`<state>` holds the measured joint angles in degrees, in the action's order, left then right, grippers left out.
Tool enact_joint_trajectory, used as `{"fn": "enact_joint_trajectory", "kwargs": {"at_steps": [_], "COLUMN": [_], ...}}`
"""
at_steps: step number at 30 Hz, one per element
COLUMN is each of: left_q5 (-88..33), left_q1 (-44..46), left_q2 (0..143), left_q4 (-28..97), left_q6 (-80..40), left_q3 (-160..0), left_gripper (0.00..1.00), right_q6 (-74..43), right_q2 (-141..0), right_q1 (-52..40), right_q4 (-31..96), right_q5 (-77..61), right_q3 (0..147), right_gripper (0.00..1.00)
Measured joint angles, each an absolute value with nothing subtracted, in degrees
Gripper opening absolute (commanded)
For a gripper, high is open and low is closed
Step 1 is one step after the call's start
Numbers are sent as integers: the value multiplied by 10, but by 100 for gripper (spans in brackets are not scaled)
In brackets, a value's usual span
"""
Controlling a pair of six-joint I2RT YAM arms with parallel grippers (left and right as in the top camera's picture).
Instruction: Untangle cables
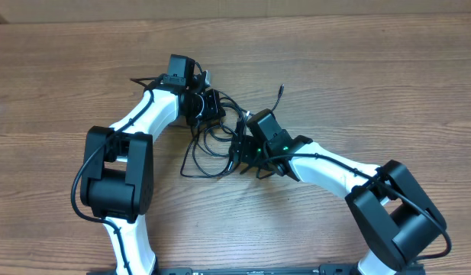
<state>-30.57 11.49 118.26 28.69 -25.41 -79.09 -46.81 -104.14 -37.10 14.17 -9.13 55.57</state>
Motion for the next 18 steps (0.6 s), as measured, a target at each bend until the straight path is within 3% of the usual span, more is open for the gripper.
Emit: {"fn": "enact_joint_trajectory", "kwargs": {"at_steps": [5,12,18], "left_q5": [-304,-292,-286], "left_q1": [115,115,115], "left_q2": [1183,1183,1183], "left_q4": [289,308,315], "left_q6": [-254,-244,-222], "left_q3": [-791,-791,-791], "left_gripper": [14,4,4], "right_q6": [-470,-486,-493], "right_q2": [-1040,-1039,-1039], "right_q1": [-371,-371,-371], "right_q4": [142,142,141], "right_q5": [-85,-84,-80], "right_q3": [556,556,556], "right_gripper": [76,77,76]}}
